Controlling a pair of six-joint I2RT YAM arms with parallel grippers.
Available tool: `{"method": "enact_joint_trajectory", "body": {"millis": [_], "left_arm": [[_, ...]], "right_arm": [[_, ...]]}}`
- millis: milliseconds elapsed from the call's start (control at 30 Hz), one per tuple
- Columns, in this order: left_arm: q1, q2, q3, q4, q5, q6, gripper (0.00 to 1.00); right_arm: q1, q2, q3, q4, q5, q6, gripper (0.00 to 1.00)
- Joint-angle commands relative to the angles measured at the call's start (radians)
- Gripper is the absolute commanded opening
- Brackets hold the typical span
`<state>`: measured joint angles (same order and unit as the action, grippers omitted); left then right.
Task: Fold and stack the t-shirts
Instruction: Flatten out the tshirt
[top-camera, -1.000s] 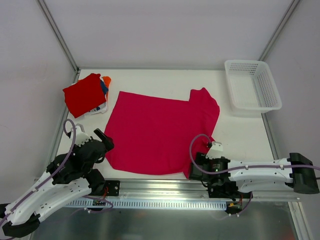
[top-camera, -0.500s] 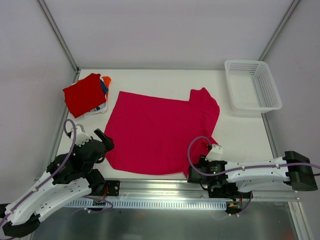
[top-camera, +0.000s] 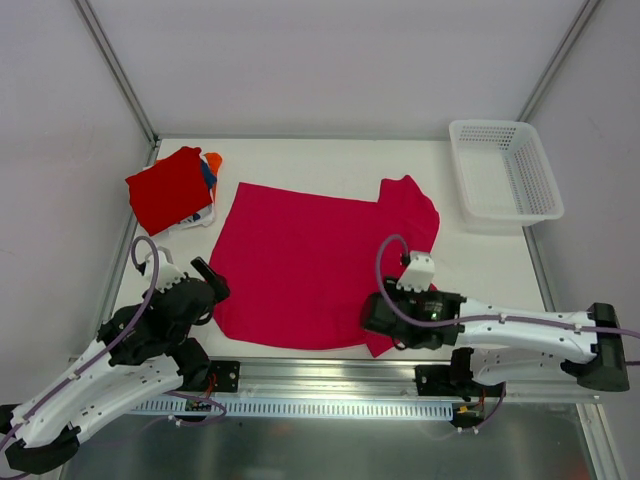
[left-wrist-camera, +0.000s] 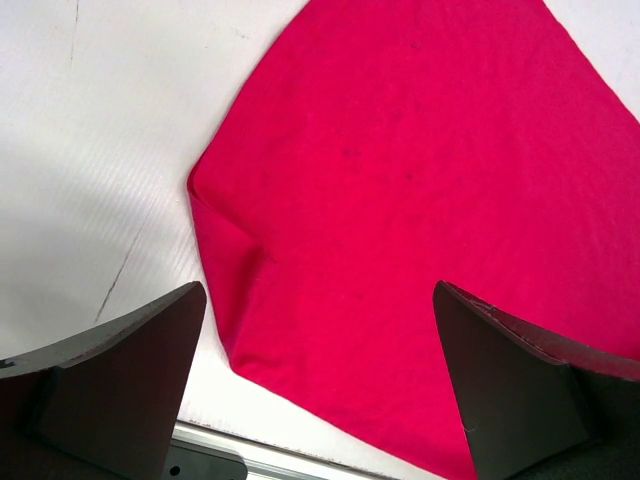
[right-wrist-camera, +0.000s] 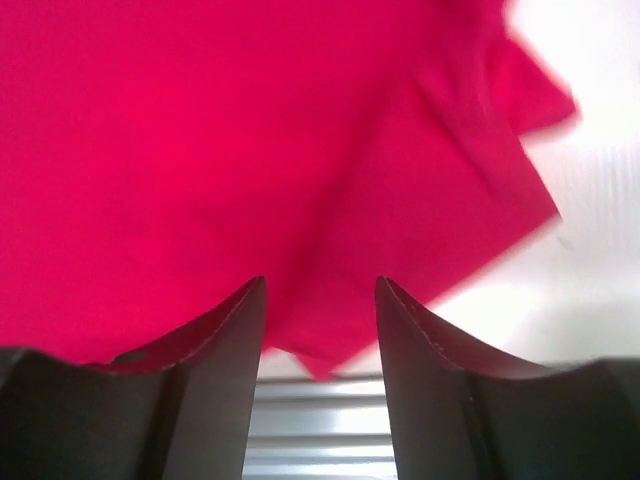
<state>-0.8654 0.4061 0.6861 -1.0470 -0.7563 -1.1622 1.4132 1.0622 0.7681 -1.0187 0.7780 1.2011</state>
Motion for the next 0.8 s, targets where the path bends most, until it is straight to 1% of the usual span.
{"method": "enact_joint_trajectory", "body": {"millis": [0, 33, 67, 100, 133, 167, 200, 233, 267, 300, 333, 367, 400, 433, 533, 667, 767], "left_arm": [[-0.007, 0.013, -0.019, -0.018, 0.003, 0.006, 0.99], [-0.007, 0.007, -0.022, -0.018, 0.006, 0.003, 0.99], [-0.009, 0.0, -0.023, -0.018, 0.009, 0.002, 0.99], [-0.009, -0.004, -0.023, -0.018, 0.011, 0.002, 0.99], [-0.009, -0.01, -0.023, -0.018, 0.014, 0.002, 0.99], [-0.009, -0.021, -0.025, -0.016, 0.012, 0.004, 0.99], [-0.009, -0.026, -0.025, -0.016, 0.012, 0.004, 0.99], [-0.009, -0.03, -0.025, -0.015, 0.009, 0.006, 0.99], [-0.009, -0.03, -0.023, -0.015, 0.009, 0.007, 0.99], [-0.009, -0.03, -0.023, -0.015, 0.011, 0.009, 0.99], [-0.009, -0.03, -0.022, -0.015, 0.012, 0.01, 0.99], [-0.009, -0.027, -0.022, -0.015, 0.014, 0.01, 0.99], [-0.009, -0.024, -0.022, -0.012, 0.017, 0.012, 0.99], [-0.009, -0.018, -0.022, -0.011, 0.02, 0.013, 0.99], [-0.011, -0.013, -0.02, -0.013, 0.026, 0.013, 0.99], [-0.015, -0.024, -0.023, -0.013, 0.029, 0.01, 0.99], [-0.02, -0.03, -0.028, -0.011, 0.026, 0.009, 0.99]], "right_arm": [[-0.094, 0.007, 0.235, -0.048, 0.121, -0.325, 0.51], [-0.158, 0.005, 0.253, 0.004, 0.115, -0.374, 0.55], [-0.193, 0.004, 0.266, 0.04, 0.103, -0.426, 0.57], [-0.236, 0.005, 0.264, 0.081, 0.069, -0.525, 0.58], [-0.334, 0.01, 0.252, 0.163, 0.043, -0.567, 0.58], [-0.392, 0.016, 0.235, 0.217, -0.038, -0.61, 0.57], [-0.46, 0.036, 0.212, 0.273, -0.086, -0.689, 0.55], [-0.584, 0.053, 0.162, 0.392, -0.141, -0.722, 0.35], [-0.639, 0.074, 0.139, 0.448, -0.19, -0.748, 0.13], [-0.698, 0.103, 0.125, 0.489, -0.274, -0.764, 0.01], [-0.791, 0.181, 0.116, 0.568, -0.316, -0.803, 0.01], [-0.827, 0.227, 0.12, 0.601, -0.35, -0.824, 0.01], [-0.891, 0.275, 0.131, 0.624, -0.415, -0.839, 0.01], [-0.917, 0.37, 0.146, 0.665, -0.449, -0.866, 0.0], [-0.967, 0.516, 0.227, 0.689, -0.487, -0.905, 0.0], [-0.99, 0.606, 0.312, 0.71, -0.502, -0.931, 0.01], [-0.999, 0.651, 0.339, 0.72, -0.511, -0.943, 0.0]]}}
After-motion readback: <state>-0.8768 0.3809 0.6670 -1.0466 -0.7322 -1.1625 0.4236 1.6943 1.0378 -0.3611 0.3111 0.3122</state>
